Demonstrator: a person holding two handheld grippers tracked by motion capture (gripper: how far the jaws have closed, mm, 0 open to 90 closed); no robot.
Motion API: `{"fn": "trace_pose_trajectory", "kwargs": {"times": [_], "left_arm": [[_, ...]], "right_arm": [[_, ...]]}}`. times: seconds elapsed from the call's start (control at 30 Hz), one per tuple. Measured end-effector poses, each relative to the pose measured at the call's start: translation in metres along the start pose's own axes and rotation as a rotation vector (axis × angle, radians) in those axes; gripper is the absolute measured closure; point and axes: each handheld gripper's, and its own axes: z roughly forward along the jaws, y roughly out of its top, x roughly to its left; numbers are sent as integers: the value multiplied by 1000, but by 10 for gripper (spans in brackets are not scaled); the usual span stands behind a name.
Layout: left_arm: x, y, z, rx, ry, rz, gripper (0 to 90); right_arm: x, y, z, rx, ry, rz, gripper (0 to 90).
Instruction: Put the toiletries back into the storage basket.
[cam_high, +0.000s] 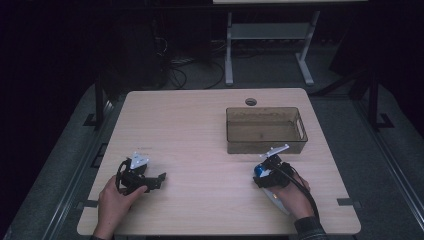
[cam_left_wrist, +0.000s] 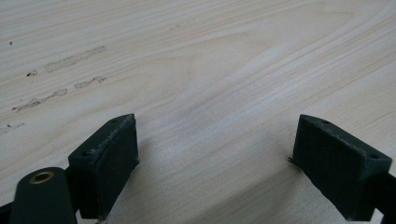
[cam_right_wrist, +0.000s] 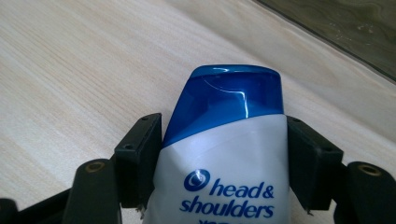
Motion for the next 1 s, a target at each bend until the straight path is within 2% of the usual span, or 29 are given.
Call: {"fn": "trace_pose_trajectory", "kwargs": {"times": [0.17, 0.43, 1.0], "left_arm": [[0, 0, 0, 0, 0, 0, 129], [0, 0, 0, 0, 0, 0, 129], [0, 0, 0, 0, -1, -3, 129]], "right_arm": [[-2, 1, -8, -31, -4, -9, 352], [-7, 0, -22, -82, 4, 5, 358], [-19, -4, -58, -241, 34, 61, 365]]}}
